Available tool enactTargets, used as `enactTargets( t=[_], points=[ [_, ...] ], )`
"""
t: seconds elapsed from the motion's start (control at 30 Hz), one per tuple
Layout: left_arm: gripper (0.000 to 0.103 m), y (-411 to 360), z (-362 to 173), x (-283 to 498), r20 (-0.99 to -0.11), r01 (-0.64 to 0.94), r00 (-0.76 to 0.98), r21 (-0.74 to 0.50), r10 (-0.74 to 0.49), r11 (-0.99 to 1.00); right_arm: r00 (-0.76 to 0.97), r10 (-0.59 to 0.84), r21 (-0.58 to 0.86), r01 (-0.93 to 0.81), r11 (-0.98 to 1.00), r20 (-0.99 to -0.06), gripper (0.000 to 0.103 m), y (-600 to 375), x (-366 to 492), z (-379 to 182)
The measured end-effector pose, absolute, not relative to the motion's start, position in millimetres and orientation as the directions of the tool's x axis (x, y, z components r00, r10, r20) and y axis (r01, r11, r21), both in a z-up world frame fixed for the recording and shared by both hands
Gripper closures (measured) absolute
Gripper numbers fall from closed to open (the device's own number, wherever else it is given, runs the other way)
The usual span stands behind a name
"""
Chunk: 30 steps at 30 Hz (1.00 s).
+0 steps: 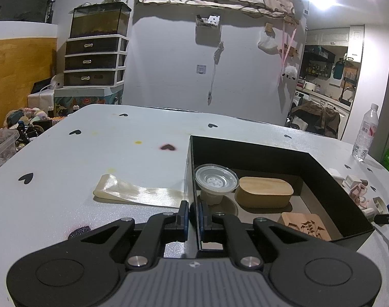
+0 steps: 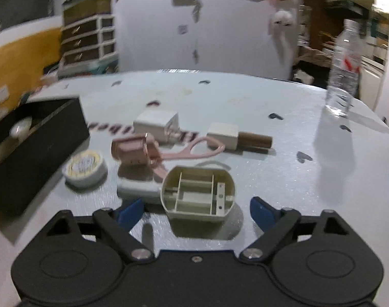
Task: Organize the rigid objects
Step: 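Grasp the beige plastic tray with the right gripper, then lower the beige plastic tray into the black box and open the right gripper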
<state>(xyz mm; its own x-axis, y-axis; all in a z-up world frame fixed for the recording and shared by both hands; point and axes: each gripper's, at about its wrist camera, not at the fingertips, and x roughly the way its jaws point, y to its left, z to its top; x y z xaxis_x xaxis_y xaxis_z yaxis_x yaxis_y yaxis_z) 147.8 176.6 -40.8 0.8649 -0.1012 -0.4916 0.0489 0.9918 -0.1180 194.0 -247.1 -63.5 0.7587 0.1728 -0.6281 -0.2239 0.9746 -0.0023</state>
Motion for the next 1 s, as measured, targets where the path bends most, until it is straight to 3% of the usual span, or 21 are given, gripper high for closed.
enactTargets(
  t=[0.23,0.33,0.63,0.87,1.0],
  points=[
    [0.094,176,-41,148,-0.491,0.052,0.865,-0.120,-0.105,0.991,0.736,0.222,-0.044,-0.323,0.945,-0.639,0.022,-243,205,-62],
    [0.094,176,-41,148,-0.491,0.053,0.865,-0.120,-0.105,0.991,0.721,0.247,-0.029,-0.346,0.938,-0.647,0.037,-244,211,-63],
    [0.094,176,-41,148,-0.490,0.052,0.865,-0.120,-0.105,0.991,0.748,0.287,0.037,-0.333,0.942,-0.599,0.038,-245,191,-54],
    [0.094,176,-41,148,-0.490,0.051,0.865,-0.122,-0.105,0.991,0.779,0.387,0.119,-0.380,0.917,-0.493,0.038,-218,169,-4],
    [0.094,176,-41,148,-0.491,0.051,0.865,-0.122,-0.105,0.991,0.750,0.457,0.111,-0.465,0.878,-0.478,0.038,-178,170,24]
  ],
)
